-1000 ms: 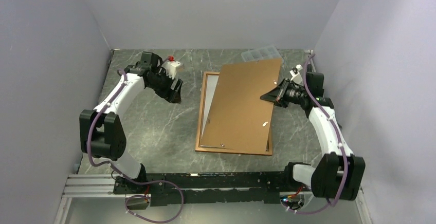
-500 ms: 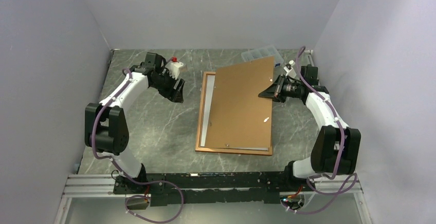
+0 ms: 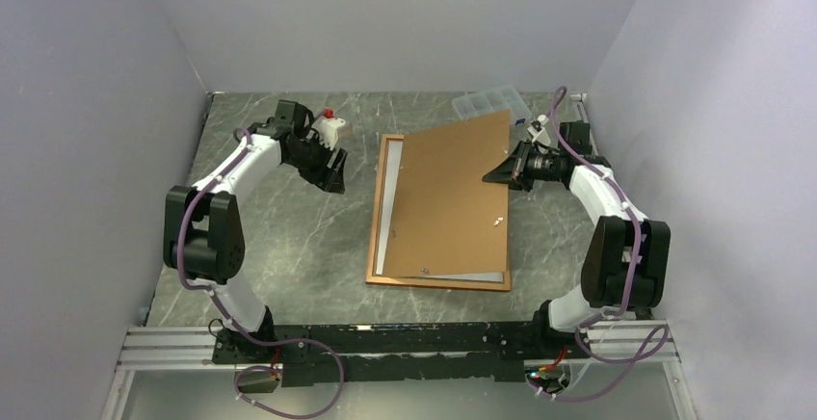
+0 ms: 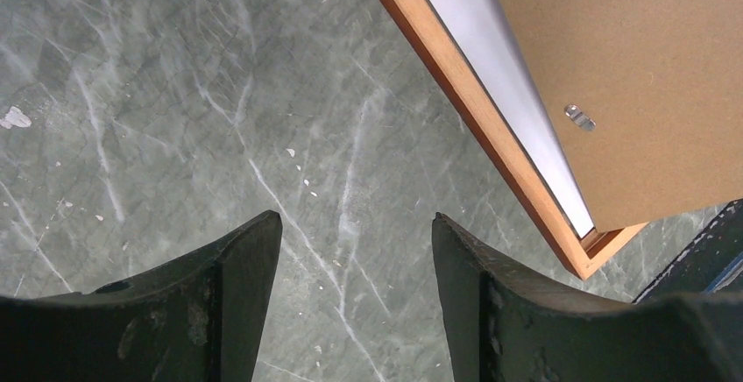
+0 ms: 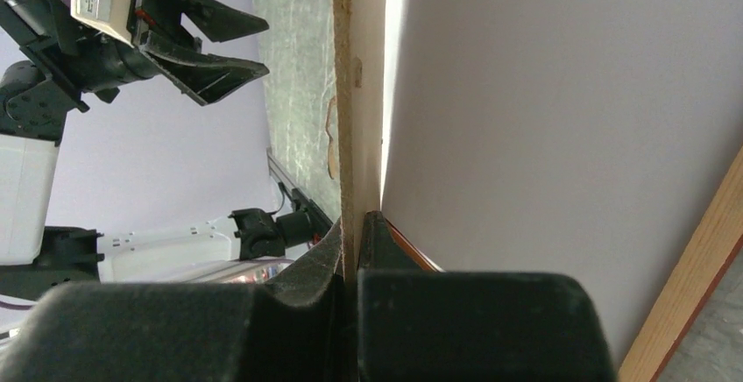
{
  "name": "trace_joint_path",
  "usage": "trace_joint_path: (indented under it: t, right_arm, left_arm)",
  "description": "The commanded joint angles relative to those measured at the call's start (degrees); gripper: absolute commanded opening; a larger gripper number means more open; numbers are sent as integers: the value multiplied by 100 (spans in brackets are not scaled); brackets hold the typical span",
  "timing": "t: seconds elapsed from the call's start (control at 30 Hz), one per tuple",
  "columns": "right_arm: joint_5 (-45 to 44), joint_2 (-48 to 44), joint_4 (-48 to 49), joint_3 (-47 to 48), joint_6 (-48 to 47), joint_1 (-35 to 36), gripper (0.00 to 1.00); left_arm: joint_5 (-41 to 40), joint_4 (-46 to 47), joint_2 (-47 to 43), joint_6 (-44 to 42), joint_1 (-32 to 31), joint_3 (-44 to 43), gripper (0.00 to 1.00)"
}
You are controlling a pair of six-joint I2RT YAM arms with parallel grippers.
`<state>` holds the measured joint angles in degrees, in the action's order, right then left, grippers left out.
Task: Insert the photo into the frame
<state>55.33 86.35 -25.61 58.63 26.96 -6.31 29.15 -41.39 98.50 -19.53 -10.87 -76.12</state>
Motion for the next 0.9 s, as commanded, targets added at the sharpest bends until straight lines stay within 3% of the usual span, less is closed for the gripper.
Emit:
trace_joint_path:
  t: [0.0, 0.43, 0.87]
  right_arm:
    - [451, 96, 121, 378, -107, 66, 0]
    - [506, 637, 56, 718, -151, 217, 0]
    - [671, 1016, 114, 970, -77, 288, 0]
  left_arm:
    - [159, 162, 67, 105, -20, -78, 68]
    - [131, 315, 224, 195, -27, -15, 64]
    - [-94, 887, 794, 492, -85, 110, 53]
